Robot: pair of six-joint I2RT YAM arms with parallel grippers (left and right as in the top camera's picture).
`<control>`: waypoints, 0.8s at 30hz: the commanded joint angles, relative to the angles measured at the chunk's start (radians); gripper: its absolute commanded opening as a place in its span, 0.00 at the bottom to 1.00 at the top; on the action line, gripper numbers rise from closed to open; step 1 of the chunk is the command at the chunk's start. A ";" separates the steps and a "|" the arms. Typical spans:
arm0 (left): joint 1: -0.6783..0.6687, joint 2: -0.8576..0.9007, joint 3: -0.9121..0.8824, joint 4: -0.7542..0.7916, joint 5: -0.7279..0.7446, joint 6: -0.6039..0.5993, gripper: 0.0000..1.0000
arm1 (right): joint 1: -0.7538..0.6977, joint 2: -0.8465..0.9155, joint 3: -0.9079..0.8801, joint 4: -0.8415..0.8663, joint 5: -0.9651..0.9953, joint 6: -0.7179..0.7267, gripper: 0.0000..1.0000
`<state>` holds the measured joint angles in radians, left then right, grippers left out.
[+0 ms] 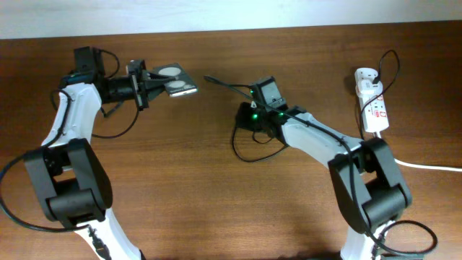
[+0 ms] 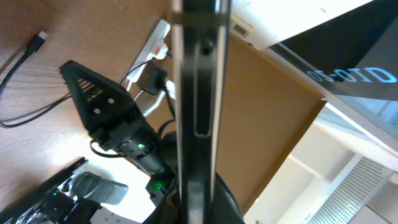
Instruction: Plug charger to phone and switch on socket
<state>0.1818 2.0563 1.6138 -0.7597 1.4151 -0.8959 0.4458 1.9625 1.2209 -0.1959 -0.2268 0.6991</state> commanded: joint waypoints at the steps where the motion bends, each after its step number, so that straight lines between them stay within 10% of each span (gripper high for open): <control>1: 0.011 0.010 0.005 0.002 0.067 0.023 0.00 | 0.008 0.050 0.021 0.017 0.026 -0.011 0.18; 16: 0.046 0.010 0.005 0.002 0.110 0.024 0.00 | 0.126 0.108 0.021 0.032 0.307 -0.015 0.28; 19: 0.046 0.010 0.005 0.002 0.111 0.024 0.00 | 0.122 0.111 0.021 -0.006 0.322 -0.014 0.04; 24: 0.045 0.010 0.005 0.002 0.111 0.039 0.00 | 0.067 0.096 0.217 -0.359 0.313 -0.247 0.04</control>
<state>0.2249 2.0563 1.6138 -0.7597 1.4708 -0.8940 0.5465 2.0476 1.3178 -0.3981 0.0708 0.6453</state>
